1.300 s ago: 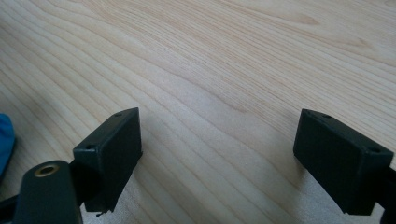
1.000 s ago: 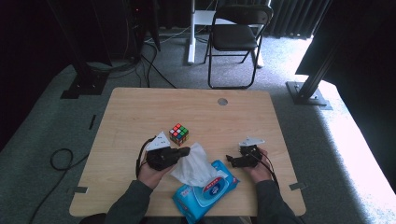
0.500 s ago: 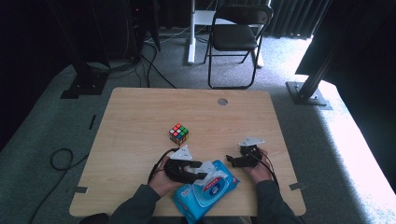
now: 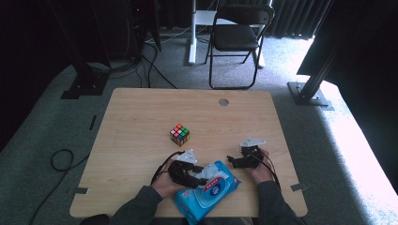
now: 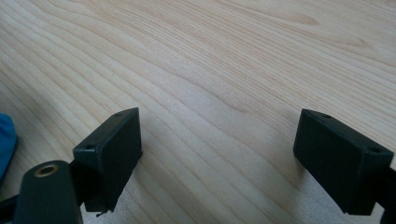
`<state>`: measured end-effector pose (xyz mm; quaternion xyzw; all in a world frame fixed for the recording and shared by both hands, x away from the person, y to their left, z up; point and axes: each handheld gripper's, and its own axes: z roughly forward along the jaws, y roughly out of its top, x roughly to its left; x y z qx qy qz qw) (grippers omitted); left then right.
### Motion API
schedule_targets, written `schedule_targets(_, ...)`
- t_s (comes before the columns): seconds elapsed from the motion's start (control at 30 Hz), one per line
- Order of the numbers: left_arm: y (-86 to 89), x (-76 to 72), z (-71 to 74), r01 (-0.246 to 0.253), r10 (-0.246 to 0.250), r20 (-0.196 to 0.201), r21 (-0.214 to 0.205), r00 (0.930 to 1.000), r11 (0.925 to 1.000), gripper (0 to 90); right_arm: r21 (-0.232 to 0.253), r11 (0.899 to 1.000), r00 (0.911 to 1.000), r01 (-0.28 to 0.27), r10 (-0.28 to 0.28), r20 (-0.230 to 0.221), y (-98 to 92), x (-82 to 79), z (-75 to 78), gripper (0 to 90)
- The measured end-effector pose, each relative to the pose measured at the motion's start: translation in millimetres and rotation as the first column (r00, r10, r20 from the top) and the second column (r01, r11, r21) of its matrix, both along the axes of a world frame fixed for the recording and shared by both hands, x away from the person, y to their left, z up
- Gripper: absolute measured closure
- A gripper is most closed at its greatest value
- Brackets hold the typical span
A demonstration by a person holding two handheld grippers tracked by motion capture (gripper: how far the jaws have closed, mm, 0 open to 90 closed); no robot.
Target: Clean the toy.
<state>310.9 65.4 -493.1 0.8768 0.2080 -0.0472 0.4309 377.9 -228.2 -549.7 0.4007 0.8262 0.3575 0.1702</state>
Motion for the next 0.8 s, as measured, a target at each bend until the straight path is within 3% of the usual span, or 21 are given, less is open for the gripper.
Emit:
schedule_targets(0.33, 2.4, 1.3, 2.7, 0.004, -0.004, -0.008, 0.008, 1.0000, 1.0000, 55.1, 0.000, 1.000, 1.0000, 0.000, 0.000, 0.001, 0.0, 0.0, 0.0, 15.1)
schedule_targets(0.6, 7.5, 6.5, -0.1, 0.012, -0.014, -0.058, -0.036, 0.9982, 0.9993, 55.6, 0.000, 1.000, 1.0000, 0.000, 0.000, 0.001, 0.0, 0.0, 0.0, 15.1)
schedule_targets(0.8, 10.6, 7.3, -0.9, 0.019, -0.023, -0.064, -0.067, 0.9977, 0.9976, 55.5, -0.001, 1.000, 1.0000, -0.001, 0.001, 0.000, -0.1, 0.0, 0.0, 15.1)
